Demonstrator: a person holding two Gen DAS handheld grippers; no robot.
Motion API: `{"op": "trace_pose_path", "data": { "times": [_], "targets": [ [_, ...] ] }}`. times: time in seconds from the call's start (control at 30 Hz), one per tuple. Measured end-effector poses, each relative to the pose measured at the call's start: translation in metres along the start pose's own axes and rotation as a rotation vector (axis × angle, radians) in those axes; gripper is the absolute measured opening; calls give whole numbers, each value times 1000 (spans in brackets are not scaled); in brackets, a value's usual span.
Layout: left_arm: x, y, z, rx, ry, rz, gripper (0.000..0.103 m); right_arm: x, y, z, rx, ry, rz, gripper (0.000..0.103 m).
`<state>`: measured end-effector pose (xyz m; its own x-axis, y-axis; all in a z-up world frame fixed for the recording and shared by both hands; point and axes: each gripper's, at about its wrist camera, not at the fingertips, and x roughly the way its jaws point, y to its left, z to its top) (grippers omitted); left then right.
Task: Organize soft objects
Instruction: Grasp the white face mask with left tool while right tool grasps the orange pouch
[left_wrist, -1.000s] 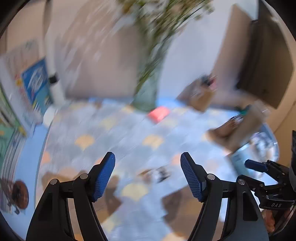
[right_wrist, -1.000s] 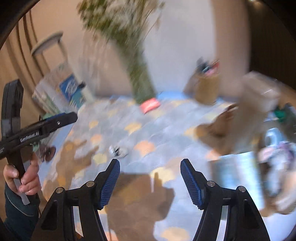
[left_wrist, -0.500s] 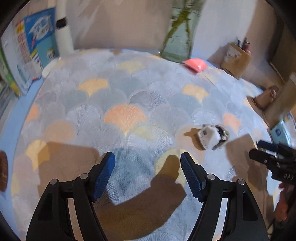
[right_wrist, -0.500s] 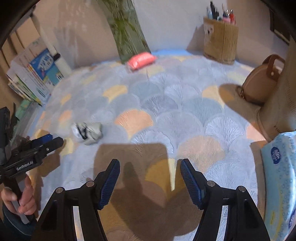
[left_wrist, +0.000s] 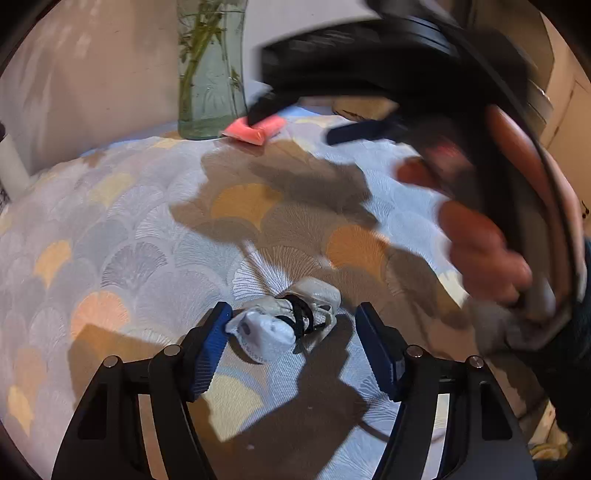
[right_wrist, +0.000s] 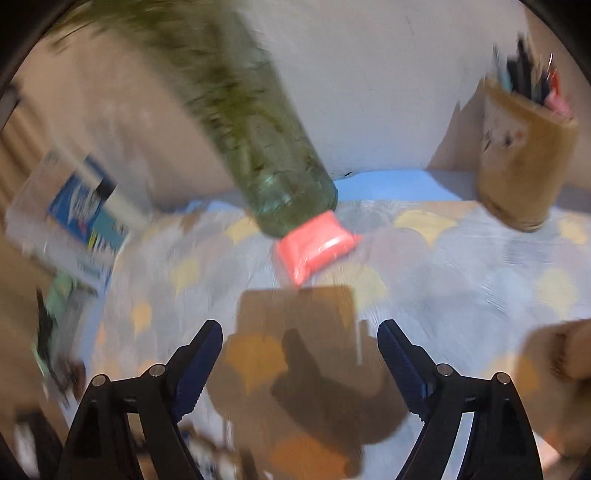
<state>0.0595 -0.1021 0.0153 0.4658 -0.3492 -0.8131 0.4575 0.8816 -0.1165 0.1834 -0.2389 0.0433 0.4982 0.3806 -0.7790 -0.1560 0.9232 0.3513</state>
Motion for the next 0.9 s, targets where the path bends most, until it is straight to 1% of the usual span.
{"op": "trace_pose_path", "data": {
  "times": [0.07,0.1,0.13,0.2,0.23,0.27,0.3,0.33,0.37,0.43,0.47,0.5,0.53,0.57,0.6,0.63,0.67,0.73,0.83,0.9],
  "targets": [
    [-1,-3,-4,17,-23,1,66,17,-3,12,43,1,17,85],
    [-2,-3,-4,19,-27,-5,63,22,-3,16,57,-3,22,85],
    [-3,-4,-6,21,-33,-6,58,28,-3,20,73,-7,21,85],
    [-3,-5,-9,24,-33,-3,57,42,-3,26,110,-9,8,85],
    [-4,-6,-10,27,-36,-14,56,48,-3,28,129,-5,9,85],
    [-5,-6,-11,25,-38,-51,55,53,-2,29,146,-10,3,86],
    [-7,-5,-10,20,-41,-91,54,53,-1,30,145,-33,-13,85],
    [-7,-3,-9,13,-42,-109,50,54,2,31,139,-46,-37,84],
    [-8,-3,-10,7,-43,-109,47,56,6,30,130,-54,-69,82],
    [-9,-4,-11,7,-46,-97,44,57,12,29,110,-69,-143,67],
    [-8,-4,-11,7,-47,-94,43,57,14,28,97,-76,-169,64],
    [-9,-5,-11,8,-48,-92,43,57,15,27,83,-81,-186,55],
    [-10,-5,-11,7,-51,-93,42,57,17,26,65,-83,-194,48],
    [-11,-4,-12,4,-54,-97,41,56,16,26,51,-85,-194,47],
    [-12,-3,-12,-2,-59,-103,40,55,15,24,46,-83,-189,41],
    [-12,-1,-12,-7,-62,-107,34,52,15,22,43,-79,-176,37],
    [-11,1,-13,-14,-63,-110,31,46,15,18,45,-80,-143,33],
    [-11,6,-12,-30,-65,-125,31,29,16,10,23,-100,-108,32],
    [-15,9,-14,-37,-72,-127,31,-7,24,-6,-41,-148,-95,32],
    [-15,11,-14,-39,-52,-174,31,-26,27,-17,-65,-160,-74,32]
  ]
}}
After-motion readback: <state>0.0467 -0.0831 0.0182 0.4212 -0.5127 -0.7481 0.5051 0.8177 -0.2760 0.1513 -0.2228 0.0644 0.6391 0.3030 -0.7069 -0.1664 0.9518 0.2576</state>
